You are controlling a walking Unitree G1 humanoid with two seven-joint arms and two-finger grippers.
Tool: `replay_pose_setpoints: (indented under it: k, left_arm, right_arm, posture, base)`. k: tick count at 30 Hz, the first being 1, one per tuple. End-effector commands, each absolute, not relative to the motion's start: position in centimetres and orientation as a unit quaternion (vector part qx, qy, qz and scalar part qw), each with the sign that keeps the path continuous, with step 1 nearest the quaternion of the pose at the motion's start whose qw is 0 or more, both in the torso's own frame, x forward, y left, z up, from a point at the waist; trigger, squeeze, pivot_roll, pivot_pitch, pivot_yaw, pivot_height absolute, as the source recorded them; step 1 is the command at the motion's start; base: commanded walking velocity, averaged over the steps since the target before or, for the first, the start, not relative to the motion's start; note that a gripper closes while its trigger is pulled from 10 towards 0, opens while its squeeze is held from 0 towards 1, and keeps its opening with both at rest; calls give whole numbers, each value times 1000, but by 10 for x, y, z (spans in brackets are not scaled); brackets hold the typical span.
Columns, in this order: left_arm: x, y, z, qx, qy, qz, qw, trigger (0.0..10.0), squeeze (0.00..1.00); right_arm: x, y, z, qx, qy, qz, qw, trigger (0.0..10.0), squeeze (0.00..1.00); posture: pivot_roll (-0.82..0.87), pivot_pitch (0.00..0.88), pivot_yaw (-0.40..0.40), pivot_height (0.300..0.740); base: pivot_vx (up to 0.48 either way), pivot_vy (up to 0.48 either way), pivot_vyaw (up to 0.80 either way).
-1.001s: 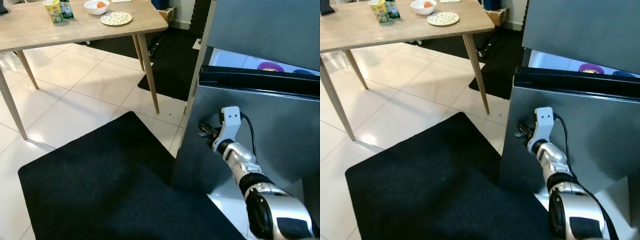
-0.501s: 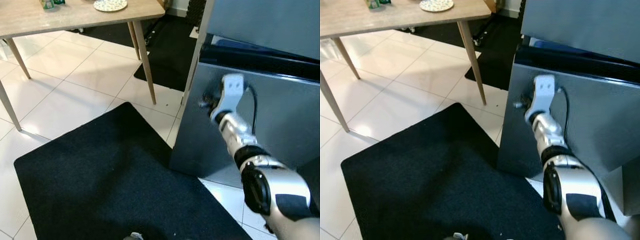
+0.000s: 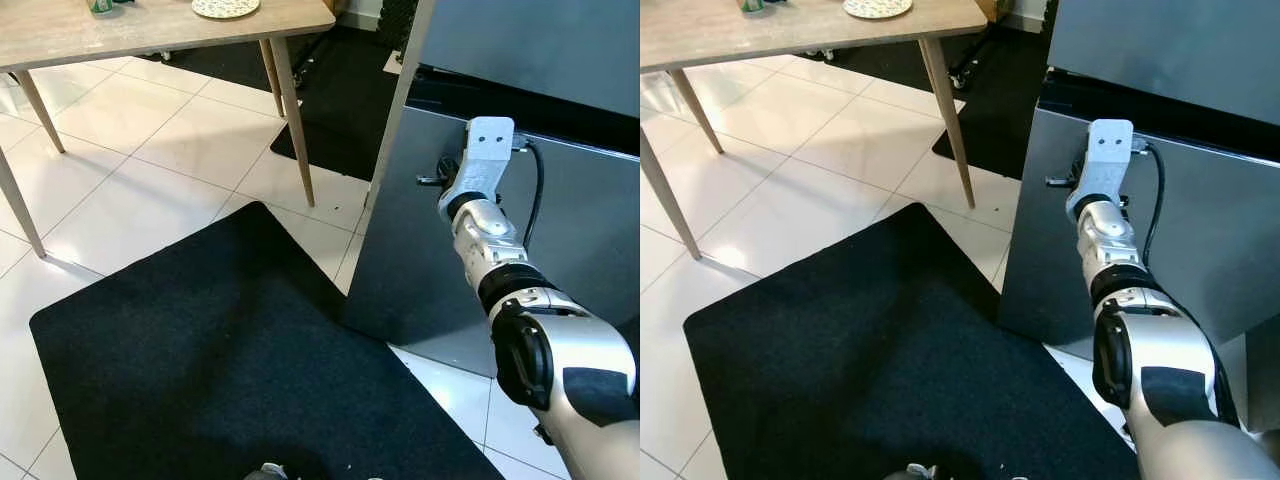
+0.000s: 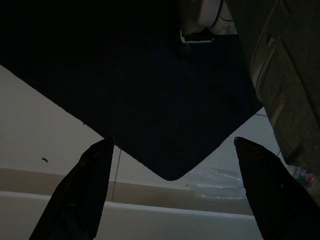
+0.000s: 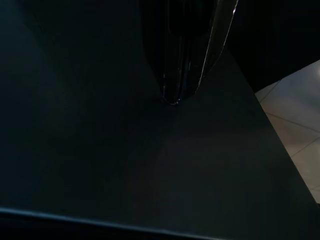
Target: Restocking fridge
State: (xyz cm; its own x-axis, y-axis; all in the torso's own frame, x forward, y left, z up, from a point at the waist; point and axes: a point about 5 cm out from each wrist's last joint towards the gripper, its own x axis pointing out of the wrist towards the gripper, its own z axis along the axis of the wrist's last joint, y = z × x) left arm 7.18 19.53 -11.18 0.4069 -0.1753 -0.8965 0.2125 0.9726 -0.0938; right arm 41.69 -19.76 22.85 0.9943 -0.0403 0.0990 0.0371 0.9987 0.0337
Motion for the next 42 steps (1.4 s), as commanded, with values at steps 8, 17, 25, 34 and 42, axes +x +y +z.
replay_pose_setpoints:
  k: [8, 17, 25, 34, 42]
  left_arm:
    - [70, 188, -114, 13, 546, -133, 827, 10000, 0]
    - [91, 193, -110, 27, 534, -128, 835, 10000, 0]
    - [92, 217, -107, 49, 547, -104, 829, 10000, 0]
    - [90, 243, -103, 78, 566, -75, 818, 10000, 0]
    - [119, 266, -90, 104, 529, 1, 842, 10000, 0]
  right_arm:
    - [388, -202, 136, -15, 61, 18, 998, 10000, 0]
    - [317, -220, 29, -24, 222, 26, 975, 10000, 0]
    - [245, -239, -35, -24, 357, -29, 933, 10000, 0]
    - [190, -244, -68, -29, 441, -43, 896, 10000, 0]
    - [178, -241, -76, -27, 463, -44, 885, 10000, 0]
  posture:
    - [73, 247, -3, 740]
    - [51, 195, 3, 740]
    - [40, 143, 0, 740]
    - [17, 82, 0, 740]
    - [3, 54, 4, 740]
  base:
    - [0, 0, 0]
    - [0, 0, 0]
    - [0, 0, 0]
    - [0, 0, 0]
    - [0, 0, 0]
